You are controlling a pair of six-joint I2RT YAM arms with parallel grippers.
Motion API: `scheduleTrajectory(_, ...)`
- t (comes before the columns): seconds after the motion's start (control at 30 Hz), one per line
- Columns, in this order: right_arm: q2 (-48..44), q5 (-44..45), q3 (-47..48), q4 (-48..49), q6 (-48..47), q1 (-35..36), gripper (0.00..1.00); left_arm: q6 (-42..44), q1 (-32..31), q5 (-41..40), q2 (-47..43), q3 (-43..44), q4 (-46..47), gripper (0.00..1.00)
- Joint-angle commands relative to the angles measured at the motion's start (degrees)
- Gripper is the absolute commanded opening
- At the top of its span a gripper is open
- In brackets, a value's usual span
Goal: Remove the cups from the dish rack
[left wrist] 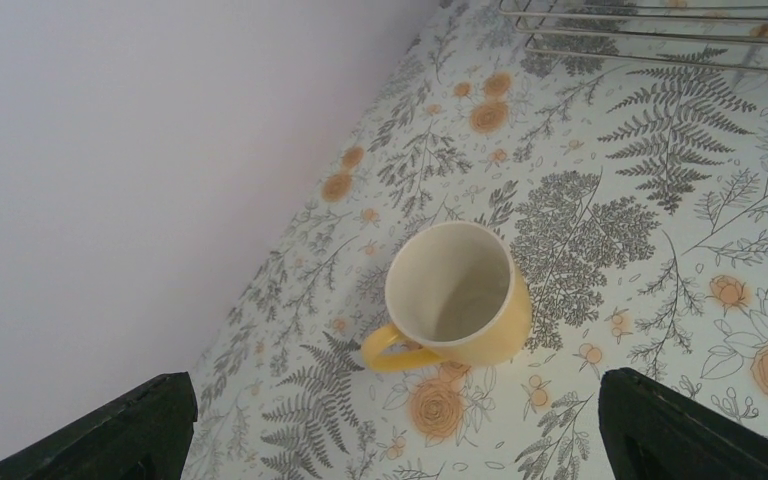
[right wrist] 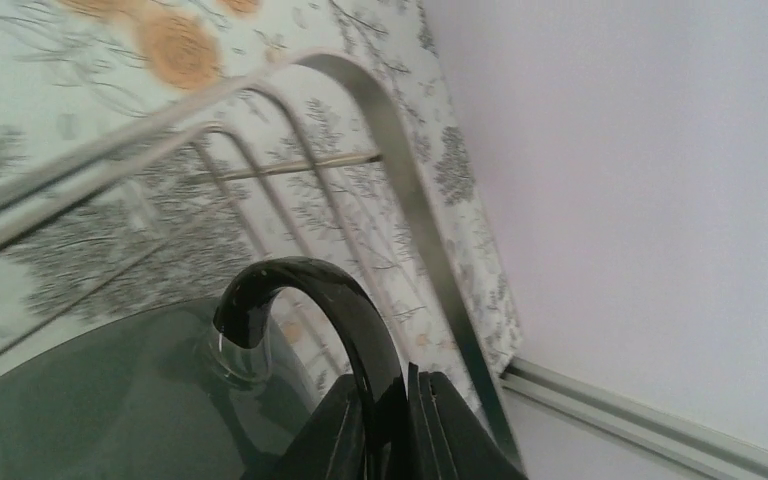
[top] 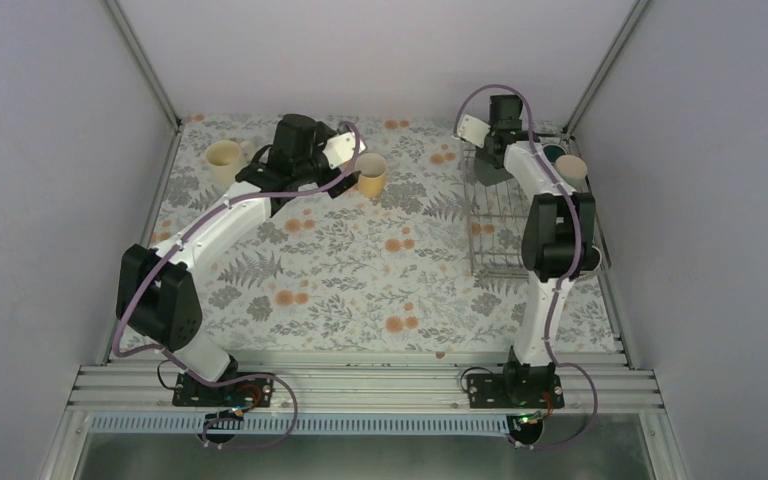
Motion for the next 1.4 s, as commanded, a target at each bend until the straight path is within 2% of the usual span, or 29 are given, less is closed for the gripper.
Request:
scheduleTrajectory(0.0, -8.15, -5.95, -2.53, -4.93, 3.32, -0.52, 0.04, -1.05, -0.31, 2.42, -0.74, 2.68, -0.5, 1.0)
scheduleTrajectory(0.2, -13.86, -12.2, -3.84, -9.49, 5.5, -2.48, 0.04, -2.61, -1.48, 4.54, 0.05, 4.27, 0.23, 1.0)
scheduleTrajectory(0.33, -17.88, -15.51, -4.49, -11.15, 6.95, -3.71, 0.04, -5.48, -1.73, 9.3, 0.52, 5.19, 1.6, 1.0)
scheduleTrajectory(0.47, -22.04, -22.29, -2.29, -15.02, 10.16, -4.36, 0.04, -9.39, -1.8, 17.6, 0.95, 5.77, 4.97, 1.0)
scheduleTrajectory(0.63, -25.38, -32.87, 4.84, -21.09, 16.05, -4.31, 0.04, -16.0, -1.73, 32.84, 0.44, 4.74, 13.67, 1.0)
scheduleTrajectory(0.73, -26.52, -40.36, 8.08, -23.28, 19.78, -4.25, 0.04, -19.87, -1.74, 37.72, 3.26, 8.26, 13.22, 1.0)
scheduleTrajectory(0.93, -30.79, -48.83, 6.55, -19.07, 27.49, -4.0, 0.03, -25.31, -1.94, 49.25, 8.05, 11.29, 14.04, 0.99)
scheduleTrajectory(1.17, -31.89, -56.63, 3.1, -13.78, 34.51, -3.02, 0.03, -27.16, -4.56, 50.83, 11.33, 14.66, 14.7, 0.98)
scheduleTrajectory(1.37, -32.42, -57.59, -0.07, -9.4, 37.65, -1.37, 0.03, -28.69, -6.36, 50.53, 12.87, 16.6, 15.83, 0.97)
